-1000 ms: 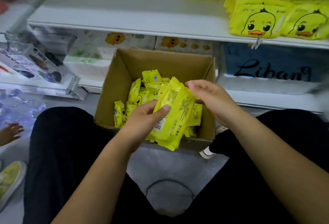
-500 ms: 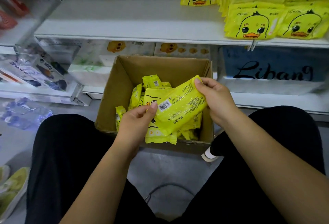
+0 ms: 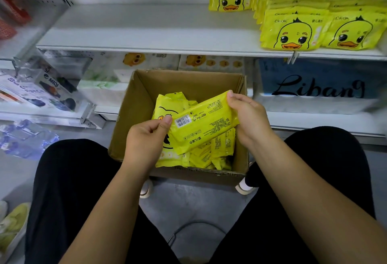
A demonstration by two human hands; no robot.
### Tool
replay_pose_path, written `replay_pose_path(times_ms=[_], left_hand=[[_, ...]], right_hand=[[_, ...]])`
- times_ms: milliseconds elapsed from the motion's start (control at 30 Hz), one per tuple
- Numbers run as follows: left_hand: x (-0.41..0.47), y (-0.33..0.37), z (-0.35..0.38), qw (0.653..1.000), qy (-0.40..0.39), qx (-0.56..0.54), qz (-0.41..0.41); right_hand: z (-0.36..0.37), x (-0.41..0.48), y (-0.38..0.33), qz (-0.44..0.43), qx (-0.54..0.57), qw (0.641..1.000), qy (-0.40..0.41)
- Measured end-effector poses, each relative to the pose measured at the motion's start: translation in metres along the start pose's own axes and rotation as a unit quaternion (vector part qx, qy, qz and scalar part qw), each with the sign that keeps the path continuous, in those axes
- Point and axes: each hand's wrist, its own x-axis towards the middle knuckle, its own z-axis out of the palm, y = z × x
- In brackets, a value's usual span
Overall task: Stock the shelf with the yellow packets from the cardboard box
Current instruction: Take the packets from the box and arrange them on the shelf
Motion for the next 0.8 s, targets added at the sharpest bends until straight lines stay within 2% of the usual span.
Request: replay_pose_path(times_ms=[100,200,367,467,567,667,800], left_hand=[[-0.005,-0.005,0.002,0.995,-0.037,-0.070,-0.065],[-0.012,-0.013,0.008,0.988,-0.074,-0.083,-0.110],[-0.010,-0.018,0.011,0.979,-0.021,-0.137,-0.147],[-0.002,-0.017,0.005,0.976,0.016,-0.151,-0.153],[0.001,-0.012,0.002,0.985,0.051,-0.111,-0.125],[0.001,-0.011,0.001,0.993,0.061,-0.029,-0.101],[0.000,-0.011,-0.002,0.992,0.046,0.085,-0.085]], right_hand=[[-0.004,0.008,-0.002,0.047,0.053,0.997,-0.019],[-0.005,0.012,-0.001,0.096,0.063,0.992,-0.056],[-0.002,0.013,0.002,0.096,0.038,0.990,-0.101],[-0.003,0.009,0.002,0.018,-0.134,0.974,-0.180],[-0.002,0.002,0.004,-0.054,-0.277,0.938,-0.200],[0.000,-0.003,0.004,-0.127,-0.322,0.919,-0.190],[-0.001,0.000,-0.002,-0.149,-0.278,0.934,-0.169]])
